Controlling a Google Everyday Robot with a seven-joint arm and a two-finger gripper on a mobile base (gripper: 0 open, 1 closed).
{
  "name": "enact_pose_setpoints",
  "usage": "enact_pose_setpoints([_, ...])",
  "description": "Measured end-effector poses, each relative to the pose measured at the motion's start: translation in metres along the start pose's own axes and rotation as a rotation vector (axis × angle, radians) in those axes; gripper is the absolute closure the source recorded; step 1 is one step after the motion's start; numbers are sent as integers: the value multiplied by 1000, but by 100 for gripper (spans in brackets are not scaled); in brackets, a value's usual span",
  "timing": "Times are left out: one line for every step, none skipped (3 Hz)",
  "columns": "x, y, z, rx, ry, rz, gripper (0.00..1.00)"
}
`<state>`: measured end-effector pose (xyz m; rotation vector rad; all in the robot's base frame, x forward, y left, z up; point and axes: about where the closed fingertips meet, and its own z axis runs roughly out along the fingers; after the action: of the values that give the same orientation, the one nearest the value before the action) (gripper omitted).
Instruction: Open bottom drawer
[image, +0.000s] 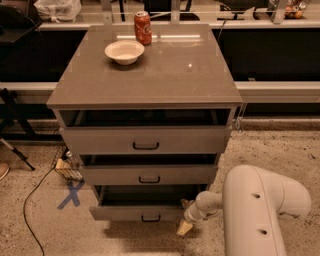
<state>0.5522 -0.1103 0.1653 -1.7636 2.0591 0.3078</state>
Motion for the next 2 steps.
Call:
enact_pose_setpoints([3,7,4,-27,20,0,42])
enact_pose_setpoints([2,8,1,-32,21,0,65])
